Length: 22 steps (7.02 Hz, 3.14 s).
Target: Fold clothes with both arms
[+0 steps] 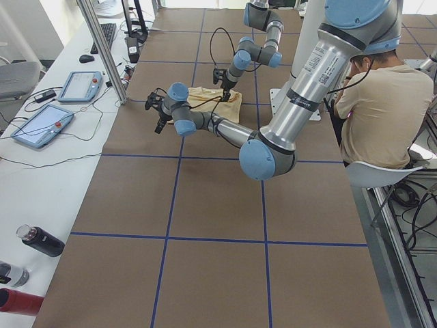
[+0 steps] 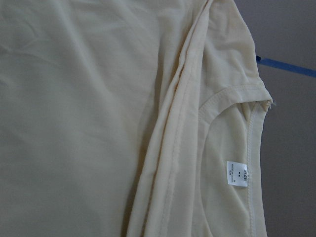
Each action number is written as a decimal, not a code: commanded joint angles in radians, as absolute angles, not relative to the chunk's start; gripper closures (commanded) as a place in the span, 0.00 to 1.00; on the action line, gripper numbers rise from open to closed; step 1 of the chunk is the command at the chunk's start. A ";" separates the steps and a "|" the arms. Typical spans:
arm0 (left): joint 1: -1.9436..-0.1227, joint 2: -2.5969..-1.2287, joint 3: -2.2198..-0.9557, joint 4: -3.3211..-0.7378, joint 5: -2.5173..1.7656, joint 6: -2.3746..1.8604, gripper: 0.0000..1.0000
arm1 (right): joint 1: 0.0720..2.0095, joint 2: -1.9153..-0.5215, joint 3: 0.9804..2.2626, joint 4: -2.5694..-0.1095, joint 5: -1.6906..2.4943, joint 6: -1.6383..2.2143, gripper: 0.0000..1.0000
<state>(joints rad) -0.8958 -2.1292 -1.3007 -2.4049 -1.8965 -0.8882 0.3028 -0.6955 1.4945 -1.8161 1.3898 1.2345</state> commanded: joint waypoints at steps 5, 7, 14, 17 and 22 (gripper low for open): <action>-0.894 -2.129 -1.301 -2.405 -1.896 -0.888 0.00 | 0.304 -0.676 1.439 -1.871 1.404 1.203 0.00; -0.894 -2.129 -1.301 -2.405 -1.894 -0.888 0.00 | 0.334 -0.689 1.472 -1.966 1.402 1.117 0.00; -0.888 -2.056 -1.498 -2.253 -1.899 -0.969 0.00 | 0.387 -1.032 1.879 -1.574 1.457 1.255 0.00; -0.726 -1.900 -1.742 -2.217 -1.882 -1.214 0.00 | 0.373 -1.149 1.939 -1.390 1.442 1.431 0.00; -0.341 -1.818 -1.826 -2.217 -1.600 -1.601 0.17 | 0.365 -1.160 1.948 -1.390 1.427 1.439 0.00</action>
<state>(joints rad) -0.4009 -1.8199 -1.8325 -2.2178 -1.6489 -1.5311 0.3660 -1.1584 1.9491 -1.3899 1.4268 1.4385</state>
